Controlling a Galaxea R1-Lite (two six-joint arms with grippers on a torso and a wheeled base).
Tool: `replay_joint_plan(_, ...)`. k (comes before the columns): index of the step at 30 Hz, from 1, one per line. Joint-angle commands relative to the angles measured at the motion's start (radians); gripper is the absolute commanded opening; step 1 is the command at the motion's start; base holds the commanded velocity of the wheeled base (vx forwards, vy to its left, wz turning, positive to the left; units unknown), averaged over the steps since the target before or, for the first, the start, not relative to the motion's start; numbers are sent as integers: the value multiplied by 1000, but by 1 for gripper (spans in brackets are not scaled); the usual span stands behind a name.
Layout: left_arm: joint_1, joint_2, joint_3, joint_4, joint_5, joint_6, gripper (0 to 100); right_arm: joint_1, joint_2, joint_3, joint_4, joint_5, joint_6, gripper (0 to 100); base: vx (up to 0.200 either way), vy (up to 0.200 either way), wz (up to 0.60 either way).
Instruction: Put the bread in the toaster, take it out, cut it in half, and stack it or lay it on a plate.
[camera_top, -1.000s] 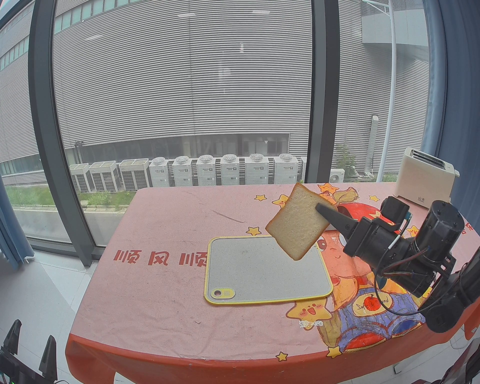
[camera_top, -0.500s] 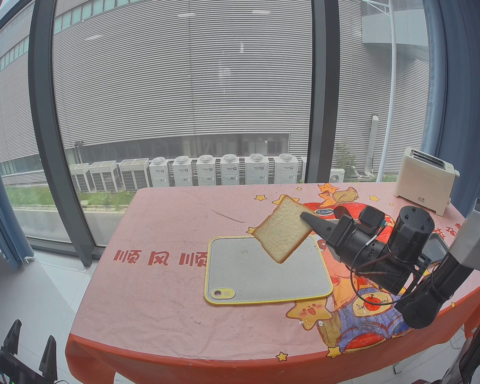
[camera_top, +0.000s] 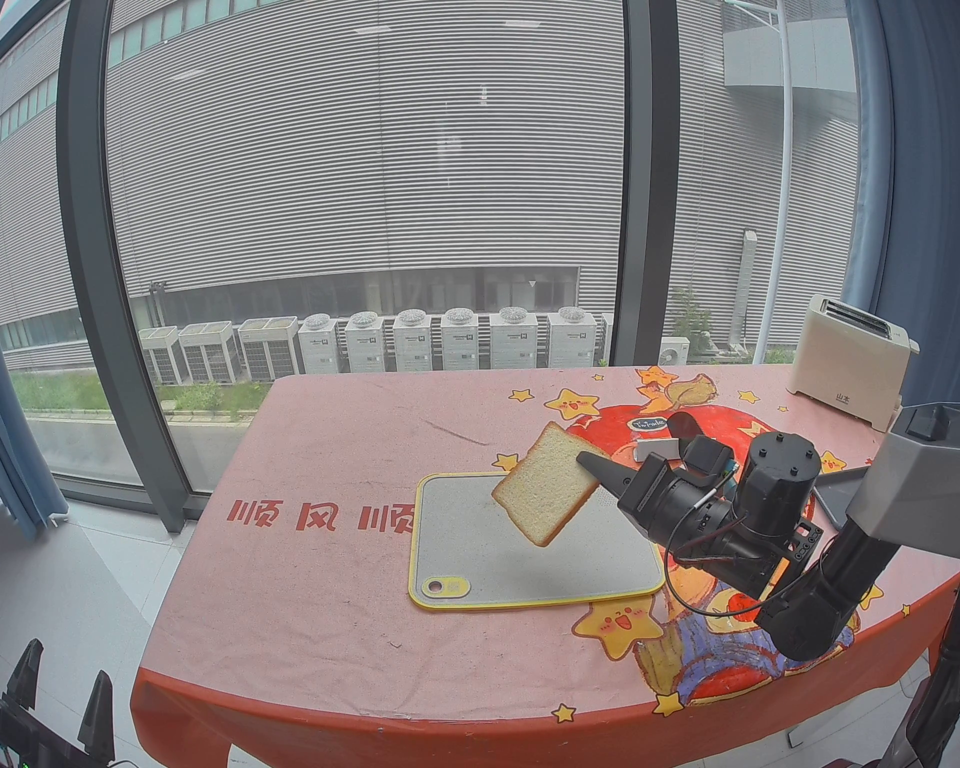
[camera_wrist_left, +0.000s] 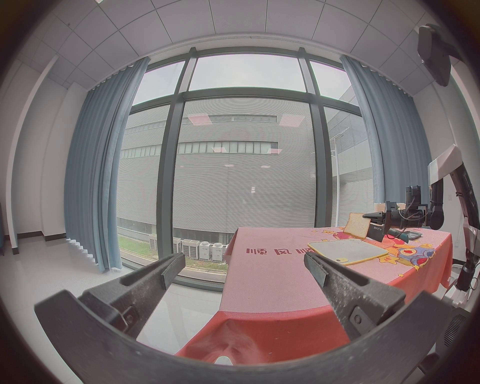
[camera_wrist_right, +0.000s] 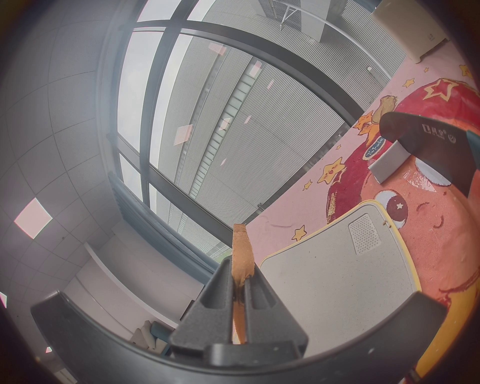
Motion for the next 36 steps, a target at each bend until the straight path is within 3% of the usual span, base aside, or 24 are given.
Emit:
replay_joint_plan(1, 0, -10, 15, -1, 0, 0, 100, 9, 36, -11, -1, -1, -2, 0, 0, 0, 0)
replay_joint_plan(36, 0, -10, 15, -1, 0, 0, 100, 47, 85, -17, -2, -3, -8, 0, 0, 0, 0)
